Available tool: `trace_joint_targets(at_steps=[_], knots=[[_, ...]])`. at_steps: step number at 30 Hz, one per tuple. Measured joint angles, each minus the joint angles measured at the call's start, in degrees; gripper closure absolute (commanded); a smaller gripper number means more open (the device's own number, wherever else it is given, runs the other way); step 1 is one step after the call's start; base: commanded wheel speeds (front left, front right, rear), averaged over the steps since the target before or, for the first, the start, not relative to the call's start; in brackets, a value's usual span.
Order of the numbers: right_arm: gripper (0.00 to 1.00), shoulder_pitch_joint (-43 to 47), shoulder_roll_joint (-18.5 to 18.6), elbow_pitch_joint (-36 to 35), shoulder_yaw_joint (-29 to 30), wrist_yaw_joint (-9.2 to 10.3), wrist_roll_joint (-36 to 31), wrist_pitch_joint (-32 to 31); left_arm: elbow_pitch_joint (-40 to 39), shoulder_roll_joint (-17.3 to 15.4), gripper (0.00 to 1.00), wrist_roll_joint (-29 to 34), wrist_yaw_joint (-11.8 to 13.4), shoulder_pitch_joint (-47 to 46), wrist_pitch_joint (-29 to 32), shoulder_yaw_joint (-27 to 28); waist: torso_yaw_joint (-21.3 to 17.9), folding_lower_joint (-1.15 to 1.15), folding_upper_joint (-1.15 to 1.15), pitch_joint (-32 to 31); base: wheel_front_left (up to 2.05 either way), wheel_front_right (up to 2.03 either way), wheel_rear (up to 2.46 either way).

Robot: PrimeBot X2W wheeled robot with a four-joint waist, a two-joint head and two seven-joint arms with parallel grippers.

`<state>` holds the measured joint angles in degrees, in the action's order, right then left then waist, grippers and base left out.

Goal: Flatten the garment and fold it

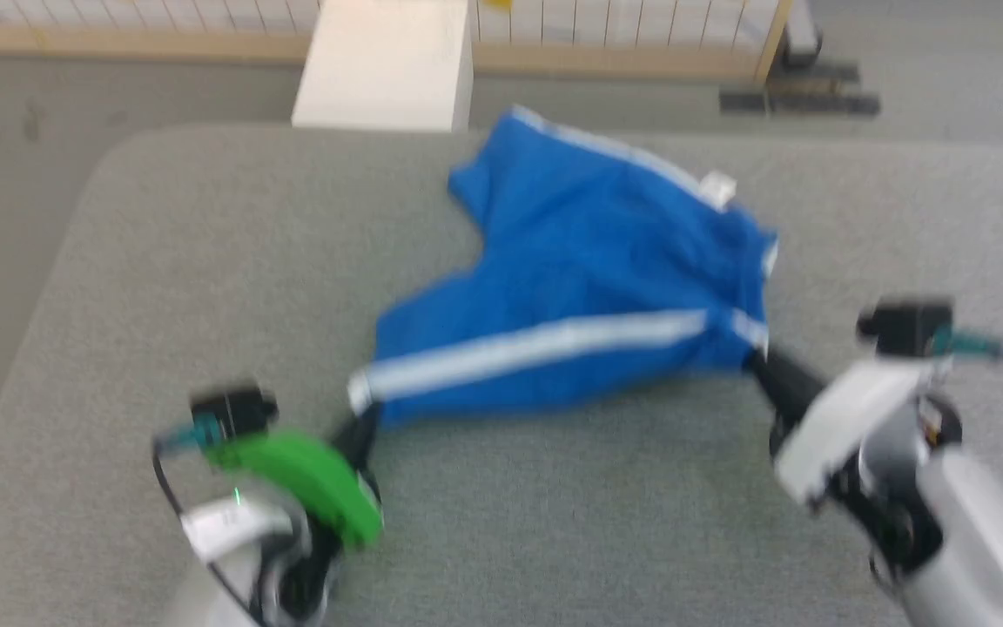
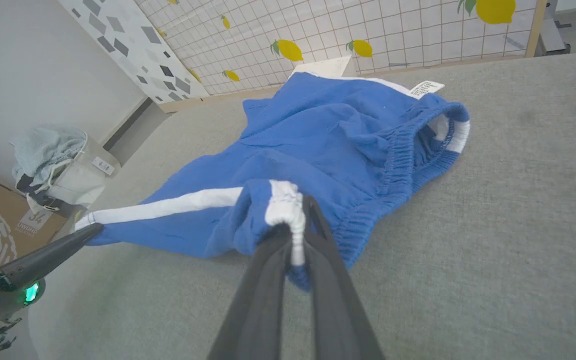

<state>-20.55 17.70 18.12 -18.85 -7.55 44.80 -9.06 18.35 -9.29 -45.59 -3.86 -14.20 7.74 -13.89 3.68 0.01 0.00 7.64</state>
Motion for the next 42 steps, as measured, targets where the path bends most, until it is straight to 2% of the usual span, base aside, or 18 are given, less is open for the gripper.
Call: trace_joint_targets(at_steps=[6, 12, 15, 20, 23, 30, 42], knots=[[1.00, 9.32, 3.96, -2.42, -2.97, 0.00, 0.08, -2.83, -4.26, -0.83, 1.00, -2.91, 3.99, 10.22, 8.64, -1.70, -0.07, 0.00, 0.00, -4.97, 0.00, 0.00, 0.00], [1.00, 15.97, 6.90, -4.65, -3.92, 0.00, 0.98, -8.38, -9.75, -2.66, 1.00, -4.97, 7.70, 17.52, 16.49, -2.81, -0.31, 0.00, 0.00, -7.93, 0.00, 0.00, 0.00], [1.00, 17.96, 7.33, -5.59, -3.42, 0.00, 1.33, -10.46, -12.92, -3.16, 1.00, -5.92, 8.91, 19.72, 17.49, -2.86, -0.60, 0.00, 0.00, -8.49, 0.00, 0.00, 0.00], [1.00, 18.35, 6.81, -7.68, -1.03, 0.00, 0.98, -11.58, -17.63, -3.35, 1.00, -5.76, 9.22, 19.64, 16.82, -2.42, -1.05, 0.00, 0.00, -7.91, 0.00, 0.00, 0.00], [1.00, 17.42, 6.16, -8.76, 0.19, 0.00, -0.04, -12.59, -18.97, -3.42, 1.00, -5.02, 9.21, 17.17, 16.12, -2.27, -1.31, 0.00, 0.00, -6.81, 0.00, 0.00, 0.00], [1.00, 10.42, 4.25, -10.13, 3.21, 0.00, -2.43, -14.49, -18.52, -3.42, 1.00, -1.81, 8.05, 3.30, 15.25, -2.25, -2.45, 0.00, 0.00, -2.64, 0.00, 0.00, 0.00], [1.00, -3.07, -0.25, -7.00, 4.54, -0.01, -4.53, -15.10, -5.17, -3.30, 1.00, 0.60, 4.26, -21.41, 15.64, -2.16, -6.13, -0.01, 0.00, 7.80, 0.00, 0.00, 0.00]])
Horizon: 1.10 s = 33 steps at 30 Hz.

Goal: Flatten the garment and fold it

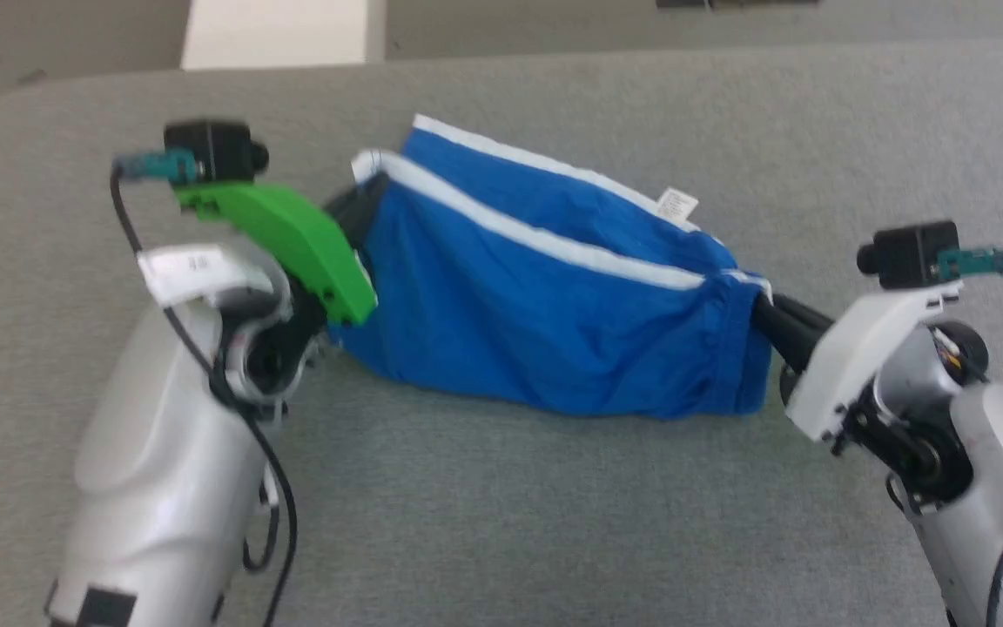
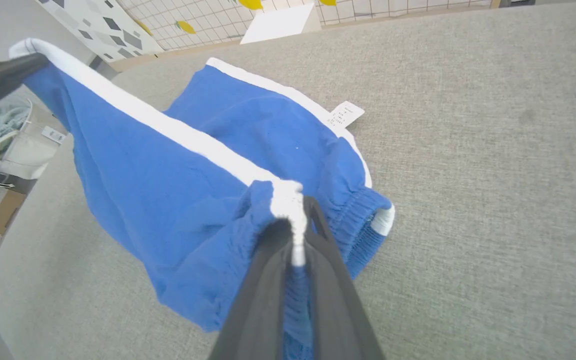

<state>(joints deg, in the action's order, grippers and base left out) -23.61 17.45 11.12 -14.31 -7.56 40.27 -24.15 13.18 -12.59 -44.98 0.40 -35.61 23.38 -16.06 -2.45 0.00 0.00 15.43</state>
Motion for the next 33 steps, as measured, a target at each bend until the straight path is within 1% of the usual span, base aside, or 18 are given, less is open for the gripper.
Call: trace_joint_targets(at_steps=[8, 15, 19, 23, 31, 32, 33], knots=[[1.00, -6.23, -1.99, 3.00, -2.56, 0.01, 0.12, 1.48, 9.60, -0.12, 1.00, 2.54, -1.79, -11.95, -1.29, -0.91, -3.44, 0.00, 0.00, 6.41, 0.00, 0.00, 0.00], [1.00, -8.88, -2.15, 4.58, -3.80, 0.01, 0.78, 2.80, 16.51, 0.66, 1.00, 4.21, -3.24, -18.96, -3.66, -1.97, -5.53, 0.00, 0.00, 11.01, 0.00, 0.00, 0.00], [1.00, -10.06, -2.43, 5.20, -4.44, 0.01, 1.75, 3.37, 20.69, 1.41, 1.00, 4.28, -3.44, -21.15, -4.74, -2.22, -6.27, -0.01, 0.00, 12.92, 0.00, 0.00, 0.00], [1.00, -10.98, -2.64, 5.55, -5.16, 0.00, 2.26, 4.02, 24.91, 1.43, 1.00, 4.88, -3.35, -22.50, -4.90, -2.75, -6.99, -0.01, 0.00, 14.04, 0.00, 0.00, 0.00], [1.00, -11.60, -2.47, 6.35, -5.75, 0.00, 3.69, 5.02, 29.44, 1.15, 1.00, 5.97, -3.28, -23.38, -7.12, -3.07, -7.13, -0.01, 0.00, 13.71, 0.00, 0.00, 0.00], [0.79, -11.60, -2.45, 6.47, -5.72, 0.00, 3.69, 5.03, 29.82, 1.10, 0.72, 6.05, -3.28, -23.50, -7.26, -3.04, -7.07, -0.01, 0.00, 13.55, 0.00, 0.00, 0.00], [0.12, -11.60, -2.36, 6.56, -5.71, 0.00, 3.69, 5.04, 30.19, 1.04, 0.00, 6.10, -3.27, -23.68, -7.40, -2.96, -6.99, -0.01, 0.00, 13.37, 0.00, 0.00, 0.00]])
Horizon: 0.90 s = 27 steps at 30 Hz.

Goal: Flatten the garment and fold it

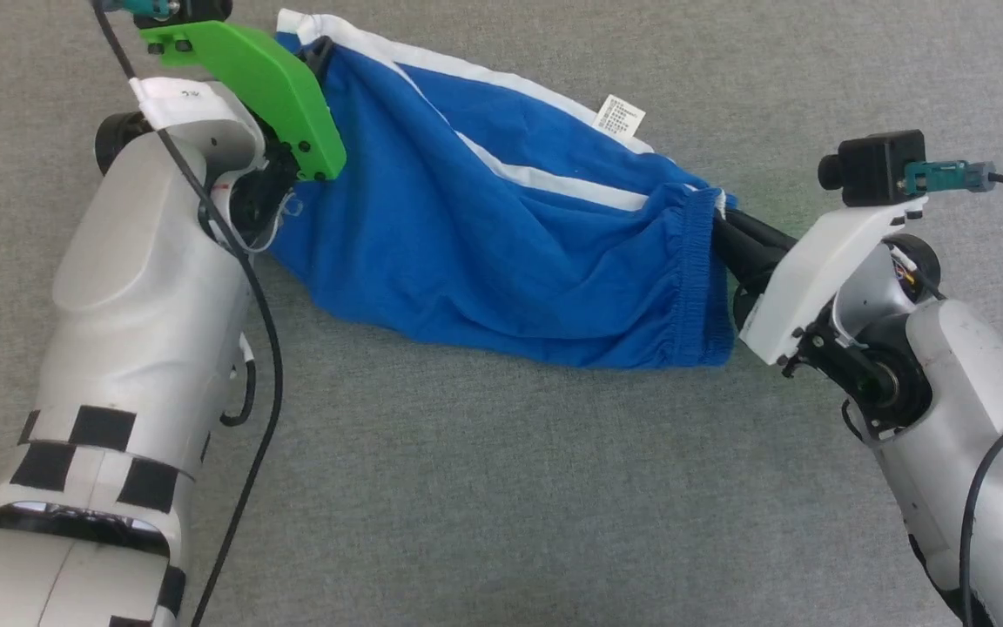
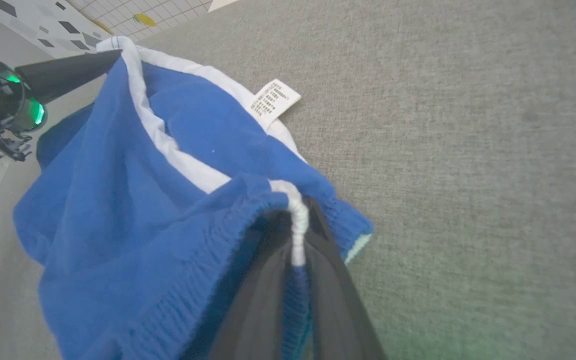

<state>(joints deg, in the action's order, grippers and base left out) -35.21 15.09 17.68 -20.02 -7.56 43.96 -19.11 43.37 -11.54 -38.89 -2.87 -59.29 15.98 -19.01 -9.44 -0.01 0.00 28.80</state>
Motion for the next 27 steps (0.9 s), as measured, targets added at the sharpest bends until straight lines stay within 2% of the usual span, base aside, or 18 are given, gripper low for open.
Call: trace_joint_targets(at_steps=[1, 15, 22, 27], knots=[[0.00, 0.00, 0.07, 0.10, 0.04, 0.00, 0.00, 0.12, 0.38, -0.02, 0.00, 0.00, 0.01, -0.21, -0.20, 0.10, 0.08, 0.00, 0.00, -0.20, 0.00, 0.00, 0.00], [0.00, 1.47, 1.62, -0.46, 1.64, 0.00, 1.01, -0.86, 2.60, -0.75, 0.00, -0.53, 0.11, -1.37, -0.54, 0.48, 1.05, 0.00, 0.00, -5.43, 0.00, 0.00, 0.00], [0.00, 6.09, 3.50, -0.97, 4.80, 0.01, 0.97, -3.88, 1.21, -1.53, 0.00, -1.21, -0.31, -0.58, -3.87, 0.81, 1.54, 0.00, 0.00, -9.83, 0.00, 0.00, 0.00], [0.00, 9.89, 3.79, -2.45, 8.00, 0.01, 0.44, -5.05, -2.18, -2.15, 0.00, -1.44, -1.14, 2.98, -8.47, 1.25, 2.23, 0.00, 0.00, -12.84, 0.00, 0.00, 0.00]])
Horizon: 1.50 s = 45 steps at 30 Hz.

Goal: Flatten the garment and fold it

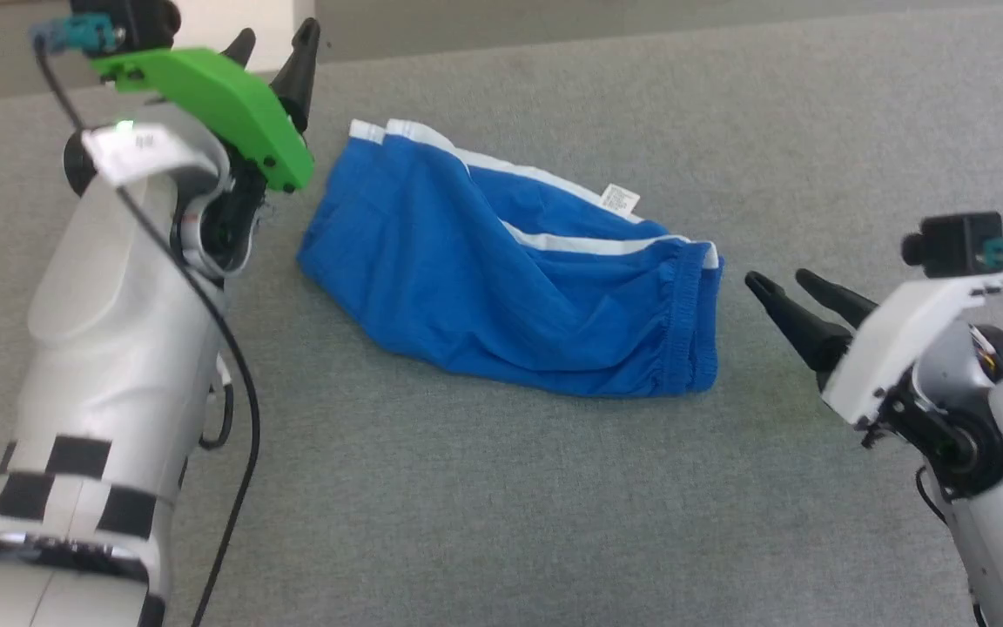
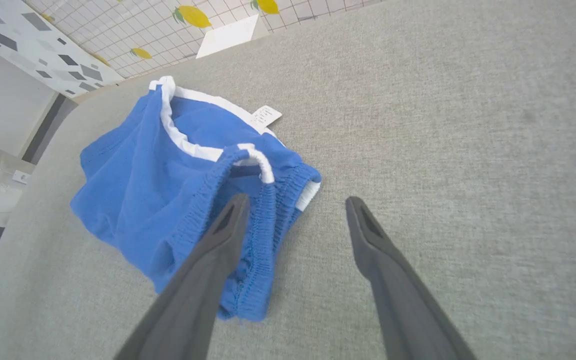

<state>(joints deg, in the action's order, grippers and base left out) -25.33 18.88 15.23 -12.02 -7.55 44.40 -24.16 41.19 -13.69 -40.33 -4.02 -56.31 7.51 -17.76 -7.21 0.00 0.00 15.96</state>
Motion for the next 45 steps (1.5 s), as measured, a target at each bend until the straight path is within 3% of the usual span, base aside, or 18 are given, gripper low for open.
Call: trace_joint_targets(at_steps=[8, 12, 20, 27, 37, 45], knots=[[0.00, 7.39, -1.57, -6.58, 5.35, 0.00, -1.59, 4.42, -11.33, -3.10, 0.00, 3.28, -0.40, 11.98, -16.71, 0.71, 1.32, 0.01, 0.00, -4.69, 0.00, 0.00, 0.00], [0.00, 11.38, -2.83, -8.16, 6.80, 0.00, -2.42, 4.34, -17.52, -4.13, 0.00, 4.57, 1.47, 20.92, -20.92, 1.80, 1.79, 0.01, 0.00, -7.06, 0.00, 0.00, 0.00], [0.00, 14.64, -5.66, -10.40, 9.14, 0.00, -4.53, 1.48, -29.44, -4.24, 0.00, 9.10, 5.42, 36.44, -22.07, 5.02, 3.70, 0.01, 0.00, -9.06, 0.00, 0.00, 0.00], [0.00, 13.58, -8.16, -9.22, 10.62, 0.00, -9.26, -2.96, -34.26, -2.74, 0.00, 11.12, 7.15, 43.86, -22.23, 8.14, 4.81, 0.01, 0.00, -8.80, 0.00, 0.00, 0.00], [0.00, 0.86, -11.52, -1.05, 11.24, -0.01, -22.45, -13.18, -37.82, -0.25, 0.00, 13.29, 7.12, 45.98, -22.24, 10.01, 5.71, 0.01, 0.00, -5.71, 0.00, 0.00, 0.00], [0.00, -1.68, -12.82, 5.42, 13.99, -0.01, -30.20, -18.22, -38.30, 1.10, 0.00, 14.22, 6.08, 45.68, -22.24, 10.65, 7.65, 0.01, 0.00, -2.72, 0.00, 0.00, 0.00]])
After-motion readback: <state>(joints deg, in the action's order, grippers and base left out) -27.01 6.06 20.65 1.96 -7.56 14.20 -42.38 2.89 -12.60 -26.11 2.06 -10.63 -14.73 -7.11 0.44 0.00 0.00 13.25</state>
